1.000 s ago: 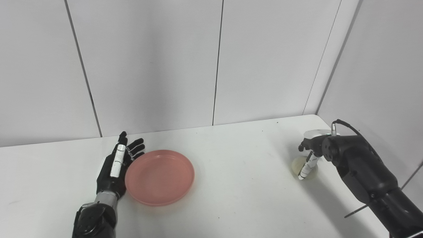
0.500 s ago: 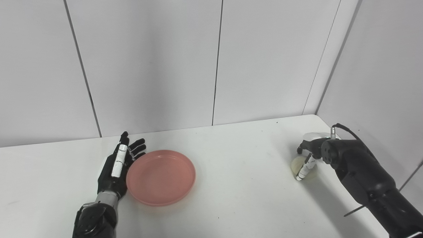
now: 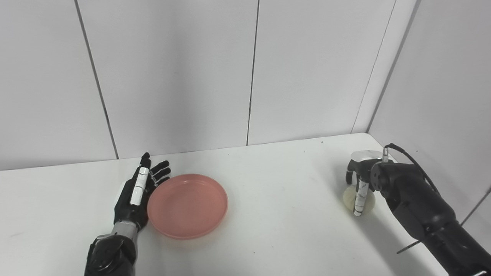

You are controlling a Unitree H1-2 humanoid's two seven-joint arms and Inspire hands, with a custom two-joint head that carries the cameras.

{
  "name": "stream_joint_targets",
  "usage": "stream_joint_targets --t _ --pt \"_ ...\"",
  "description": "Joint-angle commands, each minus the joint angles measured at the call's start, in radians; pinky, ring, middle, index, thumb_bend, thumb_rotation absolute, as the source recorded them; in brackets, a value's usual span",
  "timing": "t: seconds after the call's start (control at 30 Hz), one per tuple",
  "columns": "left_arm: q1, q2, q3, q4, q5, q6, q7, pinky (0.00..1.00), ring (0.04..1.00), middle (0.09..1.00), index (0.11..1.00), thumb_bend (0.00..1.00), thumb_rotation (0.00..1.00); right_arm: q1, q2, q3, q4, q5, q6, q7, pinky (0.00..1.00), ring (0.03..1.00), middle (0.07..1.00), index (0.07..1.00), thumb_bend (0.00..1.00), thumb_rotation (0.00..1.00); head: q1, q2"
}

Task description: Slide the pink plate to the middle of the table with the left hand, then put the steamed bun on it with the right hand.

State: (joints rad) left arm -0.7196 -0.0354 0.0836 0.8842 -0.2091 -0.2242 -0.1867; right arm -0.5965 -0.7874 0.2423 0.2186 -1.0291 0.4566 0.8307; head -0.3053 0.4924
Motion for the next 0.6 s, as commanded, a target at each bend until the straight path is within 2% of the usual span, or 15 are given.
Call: stream_joint_targets --t 0.0,0.03,0.1,0.3,0.37,0.43,0.5,0.57 --pt "-0.009 0.003 -0.003 -0.008 0.005 0.017 -0.002 0.78 0.802 0.788 0.986 0.81 0.78 -0.018 -0.023 0.012 -0.012 -0.007 0.010 0.017 0.21 0.388 0.513 0.571 0.53 0.00 0.001 0.000" --pt "-0.009 0.003 -0.003 -0.007 0.006 0.017 -0.002 0.77 0.800 0.789 0.988 0.81 0.78 -0.018 -0.025 0.014 -0.011 -0.007 0.010 0.018 0.21 0.376 0.496 0.559 0.52 0.00 0.001 0.000" --pt "-0.009 0.003 -0.004 -0.007 0.007 0.017 -0.002 0.77 0.794 0.784 0.986 0.81 0.78 -0.018 -0.029 0.017 -0.012 -0.002 0.009 0.016 0.22 0.436 0.463 0.522 0.52 0.00 0.000 0.000" --pt "-0.010 0.002 -0.005 -0.004 0.007 0.020 0.000 0.76 0.790 0.785 0.987 0.82 0.78 -0.018 -0.032 0.010 -0.025 0.009 0.010 0.011 0.21 0.447 0.438 0.522 0.52 0.00 0.003 0.001" --pt "-0.010 0.001 -0.005 -0.005 0.008 0.022 0.002 0.76 0.785 0.781 0.986 0.81 0.79 -0.018 -0.034 0.011 -0.044 0.008 0.009 0.010 0.19 0.393 0.469 0.521 0.51 0.00 0.004 0.001" --pt "-0.009 0.001 -0.005 -0.009 0.007 0.024 0.001 0.75 0.784 0.780 0.986 0.81 0.79 -0.018 -0.035 0.007 -0.072 0.015 0.005 0.008 0.19 0.396 0.494 0.500 0.52 0.00 0.005 0.001" --pt "-0.008 0.000 -0.005 -0.010 0.006 0.024 -0.001 0.75 0.787 0.785 0.990 0.82 0.78 -0.020 -0.037 -0.001 -0.106 0.030 -0.001 0.004 0.22 0.373 0.472 0.535 0.51 0.00 0.008 0.001" --pt "-0.011 0.000 -0.006 -0.004 0.009 0.020 0.002 0.75 0.783 0.780 0.987 0.82 0.79 -0.024 -0.041 -0.006 -0.146 0.046 -0.004 0.007 0.22 0.378 0.493 0.543 0.51 0.00 0.010 0.001"
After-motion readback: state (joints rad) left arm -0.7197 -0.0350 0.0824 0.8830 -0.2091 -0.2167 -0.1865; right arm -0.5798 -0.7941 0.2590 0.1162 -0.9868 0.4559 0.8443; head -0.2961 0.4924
